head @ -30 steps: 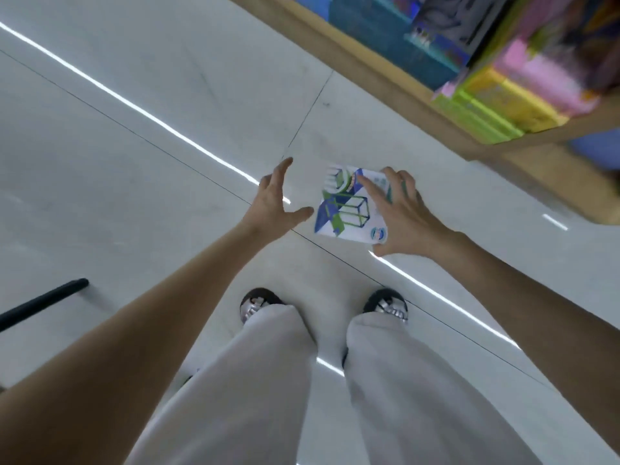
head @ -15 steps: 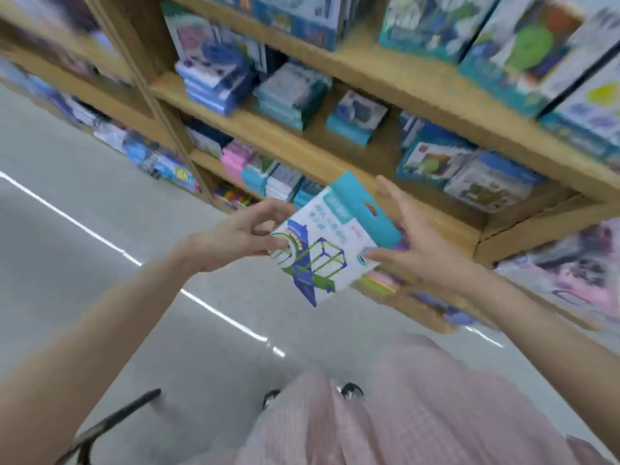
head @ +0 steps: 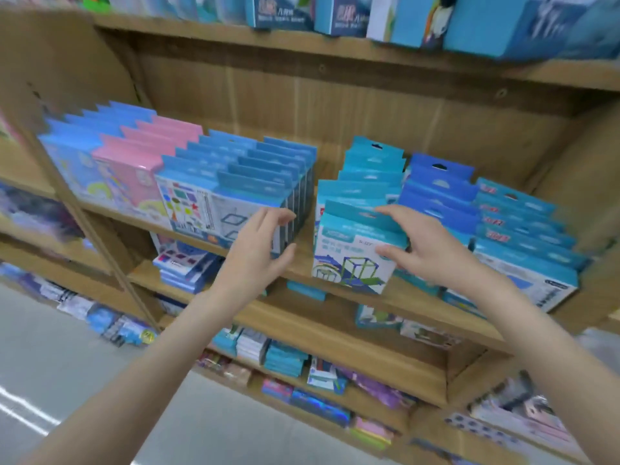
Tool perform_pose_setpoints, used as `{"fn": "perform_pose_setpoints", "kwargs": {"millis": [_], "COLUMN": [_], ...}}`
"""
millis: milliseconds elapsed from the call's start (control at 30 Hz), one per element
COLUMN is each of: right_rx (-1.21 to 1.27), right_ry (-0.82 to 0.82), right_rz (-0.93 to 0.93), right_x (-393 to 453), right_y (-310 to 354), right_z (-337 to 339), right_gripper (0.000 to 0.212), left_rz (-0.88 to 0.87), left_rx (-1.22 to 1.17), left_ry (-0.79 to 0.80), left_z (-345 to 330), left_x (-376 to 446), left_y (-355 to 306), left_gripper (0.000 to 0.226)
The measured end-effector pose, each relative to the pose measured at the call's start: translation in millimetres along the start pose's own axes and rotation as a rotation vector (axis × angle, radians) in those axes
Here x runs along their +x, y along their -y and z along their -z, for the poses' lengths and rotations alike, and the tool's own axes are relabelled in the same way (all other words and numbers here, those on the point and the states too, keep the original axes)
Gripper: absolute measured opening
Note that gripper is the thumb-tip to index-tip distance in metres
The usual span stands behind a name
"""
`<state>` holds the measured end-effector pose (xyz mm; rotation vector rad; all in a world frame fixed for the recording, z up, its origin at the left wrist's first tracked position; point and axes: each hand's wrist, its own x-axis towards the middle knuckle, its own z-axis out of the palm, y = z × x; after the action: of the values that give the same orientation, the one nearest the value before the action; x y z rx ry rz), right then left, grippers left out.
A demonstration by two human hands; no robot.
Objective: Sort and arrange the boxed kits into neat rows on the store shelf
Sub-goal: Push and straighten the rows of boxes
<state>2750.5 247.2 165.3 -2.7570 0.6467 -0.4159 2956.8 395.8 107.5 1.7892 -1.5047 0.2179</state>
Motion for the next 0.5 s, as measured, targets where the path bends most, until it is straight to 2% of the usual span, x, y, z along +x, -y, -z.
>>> {"fn": "perform_pose_setpoints", "kwargs": {"millis": [100, 200, 267, 367, 433, 500], "right_rx": [-0.102, -0.347, -0.478, -0.553, -0.587, -0.608], "right_ry": [0.08, 0.055, 0.047, 0.156, 0.202, 0.194], "right_rz": [0.021, 0.086, 0.059, -0.058, -0.091, -0.091], "right_x": [28, 43, 49, 63, 73, 80], "right_y": [-3, 1, 5, 7, 8, 10], "right_z": [-1, -2, -5, -11, -15, -19], "right_gripper": [0.056, 0.063, 0.084, 0.117, 0.12, 0.113], "left_rz": [-0.104, -0.221, -0.307, -0.37, -0.389, -0.405], "left_rx": [0.129, 0.236, 0.316, 0.43, 0.466, 0.521], "left_ry": [-0.013, 0.021, 0.079, 0.175, 0.253, 0.322], "left_z": [6, 9, 9, 11, 15, 19], "left_x": [29, 49, 62, 79, 88, 95], "left_y": [11, 18, 23, 31, 38, 47], "left_gripper": [0.044, 0.056, 0.066, 0.082, 0.091, 0.098]}}
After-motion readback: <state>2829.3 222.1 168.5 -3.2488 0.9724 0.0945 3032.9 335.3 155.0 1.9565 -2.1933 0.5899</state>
